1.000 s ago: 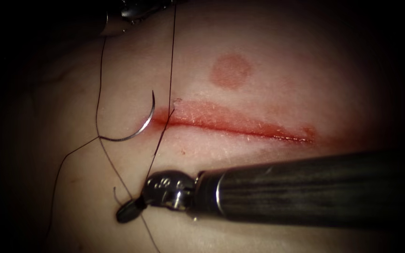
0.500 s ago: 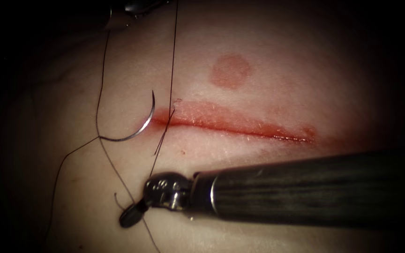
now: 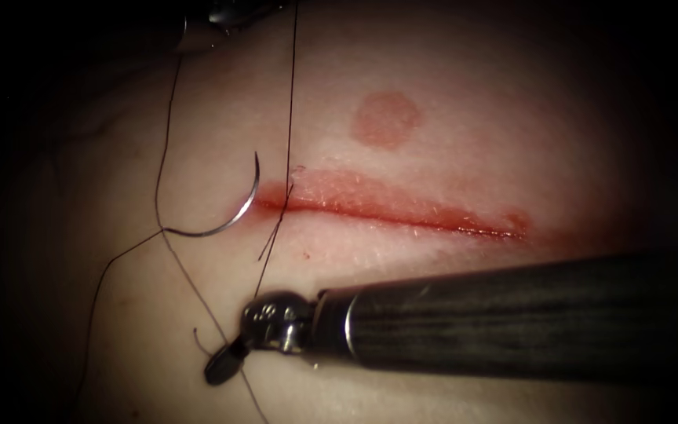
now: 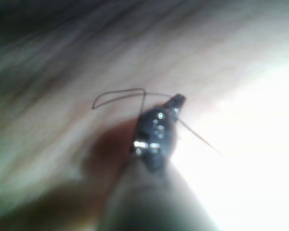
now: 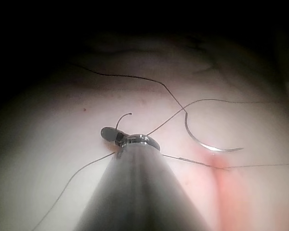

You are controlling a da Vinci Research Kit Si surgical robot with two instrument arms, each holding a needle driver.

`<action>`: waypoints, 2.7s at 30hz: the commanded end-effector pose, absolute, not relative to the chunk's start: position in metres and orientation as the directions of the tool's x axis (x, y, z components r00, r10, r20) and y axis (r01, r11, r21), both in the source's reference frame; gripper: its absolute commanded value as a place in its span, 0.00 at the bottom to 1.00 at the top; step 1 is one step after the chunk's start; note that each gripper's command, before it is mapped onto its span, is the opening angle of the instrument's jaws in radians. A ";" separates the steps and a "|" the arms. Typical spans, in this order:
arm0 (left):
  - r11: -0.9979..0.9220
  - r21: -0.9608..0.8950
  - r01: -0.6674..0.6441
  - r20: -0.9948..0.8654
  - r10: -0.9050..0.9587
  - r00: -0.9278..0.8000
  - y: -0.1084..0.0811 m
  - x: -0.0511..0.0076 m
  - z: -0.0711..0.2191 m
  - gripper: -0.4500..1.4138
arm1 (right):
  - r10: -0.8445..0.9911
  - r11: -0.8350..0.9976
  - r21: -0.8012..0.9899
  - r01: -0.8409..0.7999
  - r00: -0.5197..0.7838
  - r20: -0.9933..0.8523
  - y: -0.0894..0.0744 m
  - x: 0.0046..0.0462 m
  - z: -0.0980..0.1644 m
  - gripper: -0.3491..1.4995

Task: Wound Closure
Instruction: Tighten the knot by pulling the left gripper up, then wrap the long end of the suture around the right gripper once.

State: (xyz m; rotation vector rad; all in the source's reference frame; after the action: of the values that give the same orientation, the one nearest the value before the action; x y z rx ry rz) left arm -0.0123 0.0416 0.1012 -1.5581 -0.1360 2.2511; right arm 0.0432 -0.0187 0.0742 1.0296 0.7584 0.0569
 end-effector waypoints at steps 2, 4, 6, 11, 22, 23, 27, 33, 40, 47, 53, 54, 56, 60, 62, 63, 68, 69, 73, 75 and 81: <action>-0.918 -0.303 -0.255 -0.879 0.373 -0.297 0.041 -0.0126 0.101 0.05 | 0.398 0.550 0.787 0.279 0.741 -0.541 -0.019 0.0433 0.074 0.54; -0.919 -0.307 -0.249 -0.880 0.374 -0.295 0.041 -0.0124 0.101 0.05 | 0.420 0.561 0.786 0.261 0.728 -0.542 -0.018 0.0430 0.074 0.72; -0.919 -0.309 -0.246 -0.880 0.374 -0.293 0.041 -0.0123 0.101 0.05 | 0.433 0.565 0.786 0.248 0.722 -0.539 -0.018 0.0429 0.074 0.77; -0.919 -0.314 -0.238 -0.879 0.376 -0.293 0.041 -0.0120 0.101 0.05 | 0.474 0.582 0.786 0.208 0.698 -0.536 -0.017 0.0428 0.074 0.92; -0.920 -0.318 -0.231 -0.880 0.377 -0.291 0.040 -0.0121 0.100 0.05 | 0.530 0.695 0.705 0.144 0.560 -0.637 -0.012 0.0387 0.070 0.99; -0.919 -0.320 -0.230 -0.879 0.378 -0.290 0.040 -0.0120 0.100 0.05 | 0.528 0.709 0.692 0.135 0.548 -0.648 -0.010 0.0377 0.070 0.98; -0.918 -0.325 -0.228 -0.878 0.382 -0.287 0.040 -0.0120 0.100 0.05 | 0.535 0.732 0.675 0.098 0.531 -0.657 -0.008 0.0357 0.069 0.95; -0.914 -0.342 -0.218 -0.876 0.394 -0.278 0.040 -0.0117 0.099 0.05 | 0.623 0.721 0.693 -0.025 0.463 -0.631 -0.004 0.0341 0.070 0.39; -0.907 -0.374 -0.192 -0.872 0.415 -0.261 0.039 -0.0106 0.095 0.05 | 0.704 0.700 0.693 -0.170 0.326 -0.631 -0.003 0.0358 0.076 0.00; -0.896 -0.405 -0.180 -0.863 0.440 -0.250 0.038 -0.0099 0.092 0.05 | 0.694 0.717 0.663 -0.213 0.294 -0.657 -0.002 0.0371 0.078 0.00; -0.886 -0.427 -0.182 -0.860 0.460 -0.220 0.036 -0.0091 0.089 0.05 | 0.686 0.727 0.640 -0.248 0.287 -0.669 -0.001 0.0377 0.079 0.00; -0.883 -0.433 -0.184 -0.861 0.465 -0.207 0.036 -0.0089 0.089 0.05 | 0.691 0.723 0.634 -0.274 0.282 -0.666 0.000 0.0377 0.080 0.00; -0.876 -0.442 -0.190 -0.861 0.474 -0.183 0.035 -0.0086 0.087 0.05 | 0.697 0.716 0.627 -0.308 0.262 -0.667 0.000 0.0376 0.080 0.00; -0.868 -0.456 -0.196 -0.861 0.486 -0.150 0.034 -0.0083 0.085 0.05 | 0.699 0.712 0.618 -0.333 0.253 -0.669 0.000 0.0376 0.081 0.00; -0.864 -0.463 -0.196 -0.861 0.491 -0.134 0.034 -0.0080 0.084 0.05 | 0.704 0.705 0.619 -0.346 0.242 -0.668 0.000 0.0376 0.081 0.00; -0.863 -0.467 -0.193 -0.861 0.494 -0.124 0.034 -0.0079 0.084 0.05 | 0.702 0.707 0.615 -0.350 0.239 -0.671 0.001 0.0377 0.081 0.00; -0.859 -0.477 -0.185 -0.861 0.499 -0.097 0.033 -0.0076 0.083 0.05 | 0.703 0.704 0.615 -0.356 0.226 -0.674 0.001 0.0380 0.082 0.00; -0.858 -0.482 -0.179 -0.861 0.501 -0.085 0.033 -0.0076 0.082 0.05 | 0.703 0.704 0.614 -0.358 0.226 -0.675 0.001 0.0382 0.082 0.00; -0.855 -0.489 -0.173 -0.861 0.505 -0.064 0.033 -0.0075 0.081 0.05 | 0.701 0.704 0.606 -0.370 0.224 -0.677 0.001 0.0388 0.083 0.00; -0.853 -0.494 -0.170 -0.860 0.508 -0.050 0.032 -0.0073 0.080 0.05 | 0.700 0.704 0.602 -0.377 0.223 -0.679 0.001 0.0389 0.083 0.00; -0.850 -0.503 -0.155 -0.860 0.510 -0.002 0.031 -0.0074 0.078 0.05 | 0.704 0.691 0.585 -0.425 0.213 -0.677 0.002 0.0389 0.084 0.00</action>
State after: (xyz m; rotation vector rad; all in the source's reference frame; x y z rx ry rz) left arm -0.0070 0.0305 0.0767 -1.8275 -0.3661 1.8945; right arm 0.0384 0.0021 0.0836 0.2937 1.1001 0.8048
